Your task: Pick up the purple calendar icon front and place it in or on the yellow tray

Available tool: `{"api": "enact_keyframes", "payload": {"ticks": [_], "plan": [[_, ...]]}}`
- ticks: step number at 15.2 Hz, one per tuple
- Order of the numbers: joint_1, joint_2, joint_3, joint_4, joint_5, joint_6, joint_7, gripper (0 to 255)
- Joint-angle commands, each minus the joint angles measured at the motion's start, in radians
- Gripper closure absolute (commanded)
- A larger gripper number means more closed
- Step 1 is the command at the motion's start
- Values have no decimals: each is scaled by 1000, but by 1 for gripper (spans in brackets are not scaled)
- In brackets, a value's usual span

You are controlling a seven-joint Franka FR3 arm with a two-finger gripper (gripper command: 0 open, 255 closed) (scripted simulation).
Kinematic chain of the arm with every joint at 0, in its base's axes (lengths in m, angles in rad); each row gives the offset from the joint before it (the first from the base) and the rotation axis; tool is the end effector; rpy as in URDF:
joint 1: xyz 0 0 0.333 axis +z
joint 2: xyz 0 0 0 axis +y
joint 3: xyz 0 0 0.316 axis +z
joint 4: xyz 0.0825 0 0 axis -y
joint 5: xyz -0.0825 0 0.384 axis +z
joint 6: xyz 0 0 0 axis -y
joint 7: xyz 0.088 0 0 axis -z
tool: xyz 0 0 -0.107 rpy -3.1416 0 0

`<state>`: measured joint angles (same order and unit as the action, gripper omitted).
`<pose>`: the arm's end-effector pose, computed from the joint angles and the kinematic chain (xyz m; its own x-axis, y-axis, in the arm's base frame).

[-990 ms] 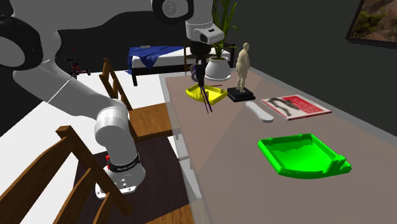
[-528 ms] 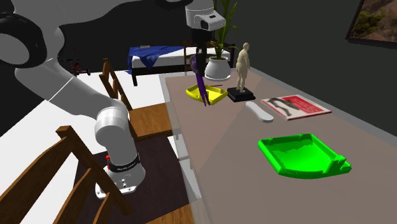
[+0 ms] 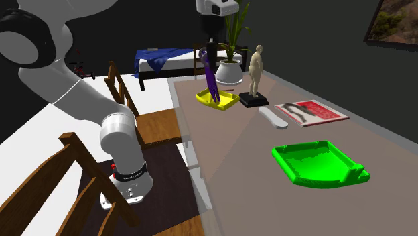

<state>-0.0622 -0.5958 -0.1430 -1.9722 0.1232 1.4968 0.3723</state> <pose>0.3450 -0.0788 0.6994 0.8543 -0.5186 0.0357 -0.4983 -0.8364 -0.2283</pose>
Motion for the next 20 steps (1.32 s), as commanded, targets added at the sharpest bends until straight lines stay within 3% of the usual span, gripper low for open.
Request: {"api": "enact_keyframes", "payload": {"ticks": [1,12,20], "plan": [[10,27,24,33,13,-1,31,255],[75,293,186,331,60,5,252,255],[133,570,292,693,23,-54,422,255]]}}
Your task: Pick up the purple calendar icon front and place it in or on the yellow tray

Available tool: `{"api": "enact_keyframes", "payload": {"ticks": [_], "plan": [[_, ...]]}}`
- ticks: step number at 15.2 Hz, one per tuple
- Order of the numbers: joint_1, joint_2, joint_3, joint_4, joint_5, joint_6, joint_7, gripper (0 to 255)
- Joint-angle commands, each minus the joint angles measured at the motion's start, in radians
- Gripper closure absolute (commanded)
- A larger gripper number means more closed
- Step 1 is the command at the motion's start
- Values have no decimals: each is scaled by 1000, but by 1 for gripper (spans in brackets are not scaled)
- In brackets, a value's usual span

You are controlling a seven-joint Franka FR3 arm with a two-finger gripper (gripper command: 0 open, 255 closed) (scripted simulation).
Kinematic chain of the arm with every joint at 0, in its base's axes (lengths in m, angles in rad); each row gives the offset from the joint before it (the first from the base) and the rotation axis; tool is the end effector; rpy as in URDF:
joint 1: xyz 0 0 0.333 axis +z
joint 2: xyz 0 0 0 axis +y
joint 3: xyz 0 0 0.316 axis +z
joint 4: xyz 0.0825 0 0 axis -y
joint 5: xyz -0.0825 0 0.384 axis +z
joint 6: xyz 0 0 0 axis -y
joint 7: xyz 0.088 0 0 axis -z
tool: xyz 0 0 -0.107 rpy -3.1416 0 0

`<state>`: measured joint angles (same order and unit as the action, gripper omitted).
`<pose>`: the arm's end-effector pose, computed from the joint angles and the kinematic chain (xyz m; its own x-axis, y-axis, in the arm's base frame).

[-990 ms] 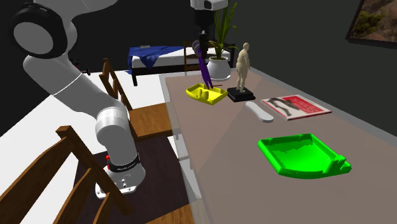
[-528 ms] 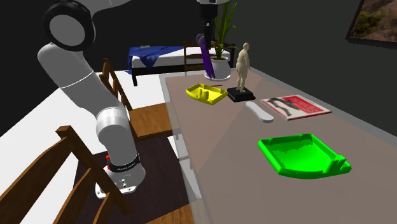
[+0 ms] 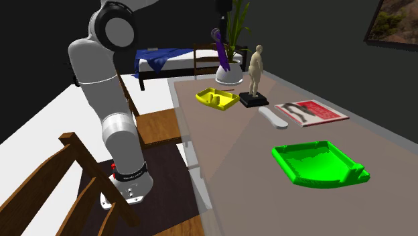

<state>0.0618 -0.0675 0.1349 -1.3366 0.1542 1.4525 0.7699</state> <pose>0.4950 0.1207 0.7584 0.8549 -0.5176 0.0355 -0.4976 -0.8374 -0.2262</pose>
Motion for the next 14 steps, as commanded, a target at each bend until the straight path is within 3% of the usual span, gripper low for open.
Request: {"api": "enact_keyframes", "payload": {"ticks": [1,14], "plan": [[26,108,32,150,-25,-33,57,255],[21,-10,24,-185,-5,182,19,255]]}}
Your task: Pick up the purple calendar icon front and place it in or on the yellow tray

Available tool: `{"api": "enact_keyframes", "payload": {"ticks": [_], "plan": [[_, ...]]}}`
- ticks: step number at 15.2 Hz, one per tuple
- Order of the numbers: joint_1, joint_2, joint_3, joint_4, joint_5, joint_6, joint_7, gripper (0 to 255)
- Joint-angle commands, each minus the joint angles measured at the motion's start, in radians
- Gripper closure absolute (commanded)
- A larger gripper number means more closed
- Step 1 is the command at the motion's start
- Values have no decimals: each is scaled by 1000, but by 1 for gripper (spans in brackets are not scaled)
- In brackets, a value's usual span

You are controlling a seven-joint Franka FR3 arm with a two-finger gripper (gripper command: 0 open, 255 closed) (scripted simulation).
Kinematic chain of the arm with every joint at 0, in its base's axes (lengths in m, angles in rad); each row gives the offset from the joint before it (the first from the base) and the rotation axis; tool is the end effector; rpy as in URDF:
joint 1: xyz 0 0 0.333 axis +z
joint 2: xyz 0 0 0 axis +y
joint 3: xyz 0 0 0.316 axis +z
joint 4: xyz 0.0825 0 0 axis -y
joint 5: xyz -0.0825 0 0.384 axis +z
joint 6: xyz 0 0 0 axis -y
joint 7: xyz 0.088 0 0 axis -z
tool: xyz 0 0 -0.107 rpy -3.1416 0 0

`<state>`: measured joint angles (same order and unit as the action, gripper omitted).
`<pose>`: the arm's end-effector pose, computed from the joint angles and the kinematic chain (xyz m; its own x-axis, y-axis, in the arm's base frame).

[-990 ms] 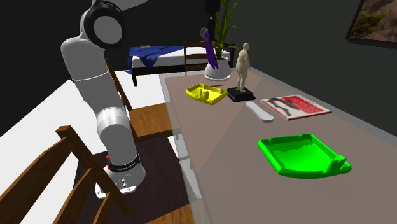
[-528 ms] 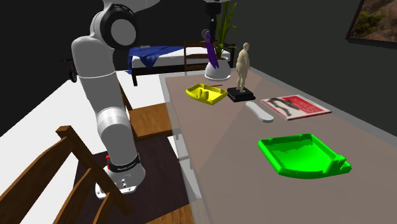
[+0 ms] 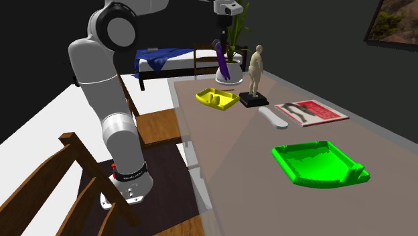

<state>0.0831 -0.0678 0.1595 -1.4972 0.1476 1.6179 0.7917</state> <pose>0.5159 0.1471 0.7015 0.8543 -0.5185 0.0347 -0.4985 -0.8366 -0.2272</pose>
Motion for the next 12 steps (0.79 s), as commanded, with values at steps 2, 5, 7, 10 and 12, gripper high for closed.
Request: {"api": "enact_keyframes", "payload": {"ticks": [2,5,7,10,12], "plan": [[-1,-22,-1,-66,4,46,-8,255],[0,-37,-1,-125,7,89,-15,255],[0,-46,-1,-162,9,117,-20,255],[0,-57,-1,-215,12,159,-26,255],[0,-63,-1,-249,14,187,-30,255]]}}
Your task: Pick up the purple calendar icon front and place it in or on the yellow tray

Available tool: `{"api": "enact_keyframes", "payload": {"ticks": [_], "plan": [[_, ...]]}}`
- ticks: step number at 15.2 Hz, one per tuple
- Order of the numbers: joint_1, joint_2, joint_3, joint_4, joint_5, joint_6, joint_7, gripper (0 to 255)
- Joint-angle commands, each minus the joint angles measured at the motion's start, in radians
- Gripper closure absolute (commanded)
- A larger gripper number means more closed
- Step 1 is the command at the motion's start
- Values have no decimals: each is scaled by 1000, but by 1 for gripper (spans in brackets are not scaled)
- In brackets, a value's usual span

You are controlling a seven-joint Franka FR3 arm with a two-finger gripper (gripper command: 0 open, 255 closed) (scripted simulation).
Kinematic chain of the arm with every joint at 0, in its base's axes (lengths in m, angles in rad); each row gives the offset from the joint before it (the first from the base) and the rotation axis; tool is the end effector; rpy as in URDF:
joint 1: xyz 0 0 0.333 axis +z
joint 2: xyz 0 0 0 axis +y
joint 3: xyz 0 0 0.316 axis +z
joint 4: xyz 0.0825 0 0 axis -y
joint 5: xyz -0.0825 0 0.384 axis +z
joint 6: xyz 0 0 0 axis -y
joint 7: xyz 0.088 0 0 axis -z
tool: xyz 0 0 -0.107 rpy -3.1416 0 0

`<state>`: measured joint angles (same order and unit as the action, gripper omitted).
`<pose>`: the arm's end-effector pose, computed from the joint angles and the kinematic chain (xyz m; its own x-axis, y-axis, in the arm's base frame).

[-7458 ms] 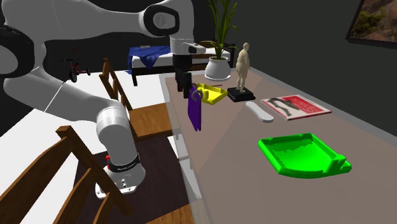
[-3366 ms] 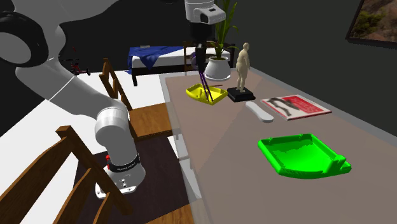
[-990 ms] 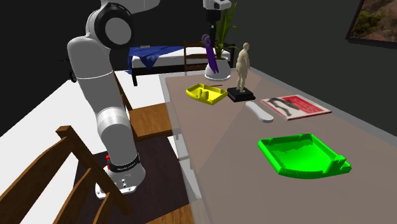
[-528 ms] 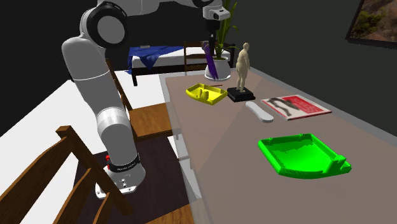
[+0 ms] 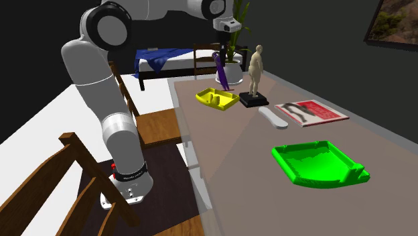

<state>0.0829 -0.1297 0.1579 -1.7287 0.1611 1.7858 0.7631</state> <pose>0.5140 0.1461 0.6398 0.8544 -0.5185 0.0346 -0.4985 -0.8366 -0.2272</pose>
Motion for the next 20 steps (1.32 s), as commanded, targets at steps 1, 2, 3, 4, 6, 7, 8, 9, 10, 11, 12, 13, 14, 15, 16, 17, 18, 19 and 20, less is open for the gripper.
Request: {"api": "enact_keyframes", "payload": {"ticks": [1,2,3,4,6,7,8,9,10,11,12,13,14,15,16,17,18,19,20], "plan": [[1,-3,1,-29,1,28,-3,255],[1,-3,1,-29,1,28,-3,255],[1,-3,1,-29,1,28,-3,255],[1,-3,1,-29,1,28,-3,255],[1,-3,1,-29,1,28,-3,255],[1,-3,1,-29,1,28,-3,255],[1,-3,1,-29,1,28,-3,255],[1,-3,1,-29,1,28,-3,0],[1,-3,1,-29,1,28,-3,0],[1,-3,1,-29,1,28,-2,0],[1,-3,1,-29,1,28,-2,0],[1,-3,1,-29,1,28,-2,0],[1,-3,1,-29,1,28,-3,0],[-1,-4,-2,4,1,-6,-2,0],[-3,-3,-5,38,0,-39,-1,0],[-5,-1,-7,74,-1,-73,0,0],[-6,2,-9,103,-1,-100,0,0],[-6,2,-9,103,-1,-100,0,0],[-6,2,-10,103,-1,-100,0,0]]}}
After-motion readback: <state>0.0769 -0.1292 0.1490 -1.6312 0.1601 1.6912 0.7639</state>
